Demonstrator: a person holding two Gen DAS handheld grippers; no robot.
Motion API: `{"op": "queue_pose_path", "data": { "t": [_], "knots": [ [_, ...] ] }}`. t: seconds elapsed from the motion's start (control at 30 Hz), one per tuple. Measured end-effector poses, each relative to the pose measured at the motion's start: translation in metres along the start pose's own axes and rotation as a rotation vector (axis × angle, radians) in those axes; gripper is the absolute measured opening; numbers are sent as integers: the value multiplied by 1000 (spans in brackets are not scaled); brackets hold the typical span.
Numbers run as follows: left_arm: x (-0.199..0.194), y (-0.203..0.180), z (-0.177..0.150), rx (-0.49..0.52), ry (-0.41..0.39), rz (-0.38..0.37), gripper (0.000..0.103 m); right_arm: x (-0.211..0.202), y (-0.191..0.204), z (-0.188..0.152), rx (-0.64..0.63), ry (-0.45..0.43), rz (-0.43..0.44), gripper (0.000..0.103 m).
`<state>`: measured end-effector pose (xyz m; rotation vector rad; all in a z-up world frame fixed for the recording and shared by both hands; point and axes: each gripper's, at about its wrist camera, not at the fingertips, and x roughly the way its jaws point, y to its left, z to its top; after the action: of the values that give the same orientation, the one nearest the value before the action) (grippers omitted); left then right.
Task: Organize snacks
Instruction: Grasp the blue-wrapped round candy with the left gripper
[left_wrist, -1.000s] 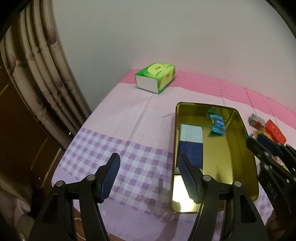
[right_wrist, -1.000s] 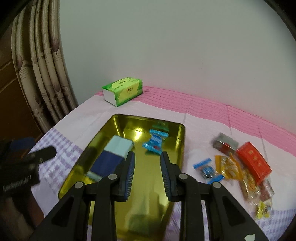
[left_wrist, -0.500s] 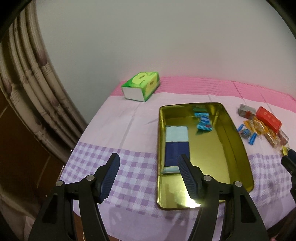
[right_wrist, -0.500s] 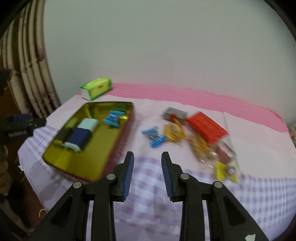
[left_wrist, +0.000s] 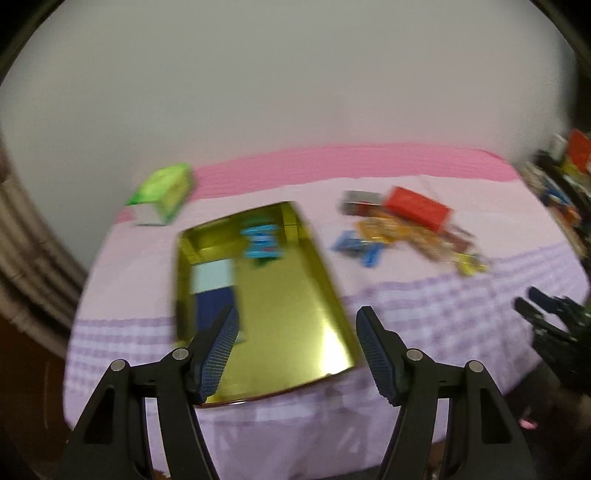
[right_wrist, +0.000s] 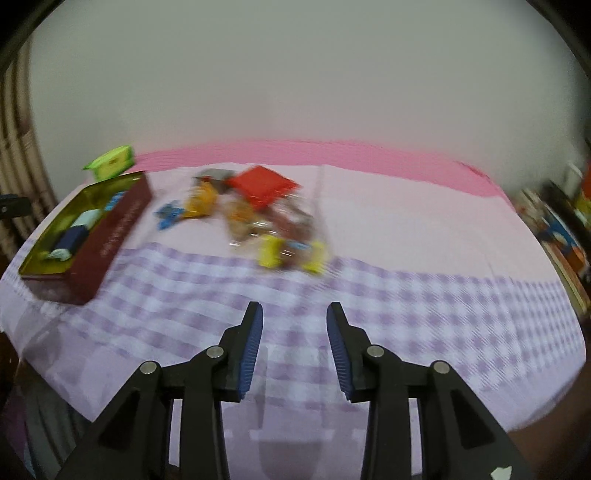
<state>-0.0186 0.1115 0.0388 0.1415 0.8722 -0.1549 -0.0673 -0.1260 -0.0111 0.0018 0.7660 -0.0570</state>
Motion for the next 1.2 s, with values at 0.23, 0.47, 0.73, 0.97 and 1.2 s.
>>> {"op": "queue_pose_path", "data": {
  "t": [0.23, 0.47, 0.73, 0.97, 1.2],
  "knots": [
    [21, -54, 33, 75, 41, -102, 66, -1, -30, -2, 63, -24, -6, 35],
    [76, -66, 71, 37, 186, -191, 66, 1, -49, -9, 126, -11, 23, 37],
    [158, -58, 100, -155, 404, -216, 57, 9, -60, -12, 184, 14, 61, 40],
    [209, -30, 99, -347, 513, -183, 44, 14, -72, -16, 236, 38, 87, 44],
    [227, -27, 100, -358, 507, -115, 44, 18, -73, -17, 241, 49, 97, 46]
  ]
}}
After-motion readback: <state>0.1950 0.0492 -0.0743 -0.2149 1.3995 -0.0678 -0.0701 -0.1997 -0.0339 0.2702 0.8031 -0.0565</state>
